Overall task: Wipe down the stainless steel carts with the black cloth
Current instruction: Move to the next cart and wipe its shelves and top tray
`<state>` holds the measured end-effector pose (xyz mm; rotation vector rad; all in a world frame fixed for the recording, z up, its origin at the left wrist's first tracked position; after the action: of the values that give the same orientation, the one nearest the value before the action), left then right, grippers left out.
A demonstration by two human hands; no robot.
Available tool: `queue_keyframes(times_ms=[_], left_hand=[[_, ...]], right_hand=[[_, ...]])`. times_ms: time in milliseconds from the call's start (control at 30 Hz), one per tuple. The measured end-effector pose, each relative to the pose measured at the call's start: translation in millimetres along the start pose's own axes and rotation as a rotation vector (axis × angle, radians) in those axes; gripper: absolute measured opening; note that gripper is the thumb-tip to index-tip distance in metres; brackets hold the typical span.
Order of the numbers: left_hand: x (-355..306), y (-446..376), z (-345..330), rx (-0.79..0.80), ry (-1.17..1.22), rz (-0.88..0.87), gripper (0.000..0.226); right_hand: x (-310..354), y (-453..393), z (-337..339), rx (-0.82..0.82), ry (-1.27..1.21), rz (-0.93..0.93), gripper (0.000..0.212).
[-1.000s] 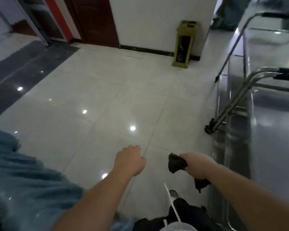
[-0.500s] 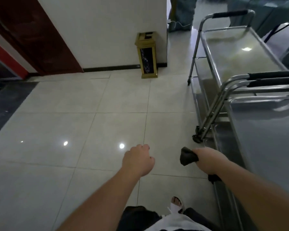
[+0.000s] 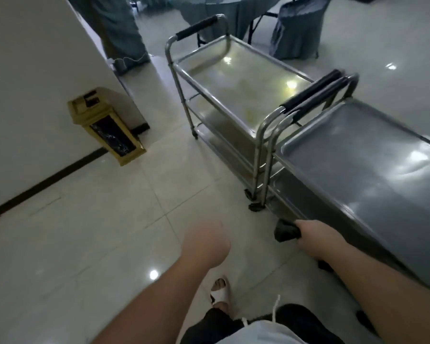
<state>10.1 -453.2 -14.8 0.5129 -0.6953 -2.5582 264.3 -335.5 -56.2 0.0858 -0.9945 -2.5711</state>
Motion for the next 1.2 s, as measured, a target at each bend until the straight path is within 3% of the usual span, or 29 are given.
queue_keyframes(times_ms=[133,267,600,1000,1200], left_hand=[[-6,-61,20,0.078,-0.109,-0.118,0.053],[-31,-100,12,0.148,-0.221,-0.240,0.051],[-96,-166,-28,0.271,-0.359,-0.339,0.050],[-125,-282,-123,0.455,-0.488,-0.483,0.047],[-123,-341,-165,0.474,-0.535,-0.528,0.050]], right_hand=[[9,1,-4,-0.056,-0.253,-0.160,0.015],[4,2,-20,-0.042,-0.407,-0.281,0.019],[-38,-42,-56,-0.021,-0.533,-0.403,0.024],[-66,-127,-145,0.052,-0.746,-0.593,0.023],[-67,-199,-187,0.122,-0.775,-0.571,0.026]])
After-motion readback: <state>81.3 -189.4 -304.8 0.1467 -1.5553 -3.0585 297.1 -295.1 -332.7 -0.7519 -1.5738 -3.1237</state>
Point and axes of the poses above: each hand's wrist, its own y-axis away from the middle knuckle, its own z-axis out of the back of the hand, x = y × z, the point moved 6 cm from there along -y, towards the middle knuckle, and after that the axes turned 10 degrees about y, right-handed, at the moved point
